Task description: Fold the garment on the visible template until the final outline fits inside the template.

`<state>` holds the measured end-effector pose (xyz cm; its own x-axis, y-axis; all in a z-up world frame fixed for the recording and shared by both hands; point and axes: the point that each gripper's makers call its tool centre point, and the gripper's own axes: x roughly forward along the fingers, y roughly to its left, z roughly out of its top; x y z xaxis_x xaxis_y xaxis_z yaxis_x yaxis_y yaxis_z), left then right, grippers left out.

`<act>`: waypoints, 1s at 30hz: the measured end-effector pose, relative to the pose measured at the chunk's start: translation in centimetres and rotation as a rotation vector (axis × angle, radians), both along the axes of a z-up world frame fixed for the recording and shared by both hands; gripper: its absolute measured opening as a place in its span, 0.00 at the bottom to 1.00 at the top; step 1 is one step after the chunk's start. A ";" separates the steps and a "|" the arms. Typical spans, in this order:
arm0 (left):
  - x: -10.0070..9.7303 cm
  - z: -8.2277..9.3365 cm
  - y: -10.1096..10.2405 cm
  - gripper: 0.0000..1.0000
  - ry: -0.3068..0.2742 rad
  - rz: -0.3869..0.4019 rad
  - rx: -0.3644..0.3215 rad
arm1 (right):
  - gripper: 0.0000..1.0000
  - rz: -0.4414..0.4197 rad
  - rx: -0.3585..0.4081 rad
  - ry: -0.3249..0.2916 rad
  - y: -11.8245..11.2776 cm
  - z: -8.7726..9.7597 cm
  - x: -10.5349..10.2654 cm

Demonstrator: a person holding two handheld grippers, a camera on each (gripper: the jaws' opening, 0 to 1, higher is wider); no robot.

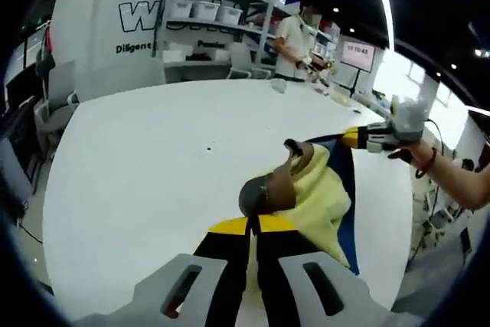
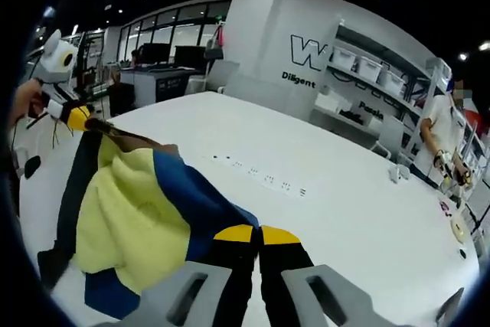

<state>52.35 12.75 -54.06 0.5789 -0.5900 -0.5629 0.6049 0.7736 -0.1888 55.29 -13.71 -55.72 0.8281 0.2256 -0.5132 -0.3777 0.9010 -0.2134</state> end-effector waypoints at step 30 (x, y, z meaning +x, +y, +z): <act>7.1 -9.7 2.4 0.10 0.092 0.262 0.083 | 0.16 -0.204 0.150 0.161 0.3 -8.2 4.3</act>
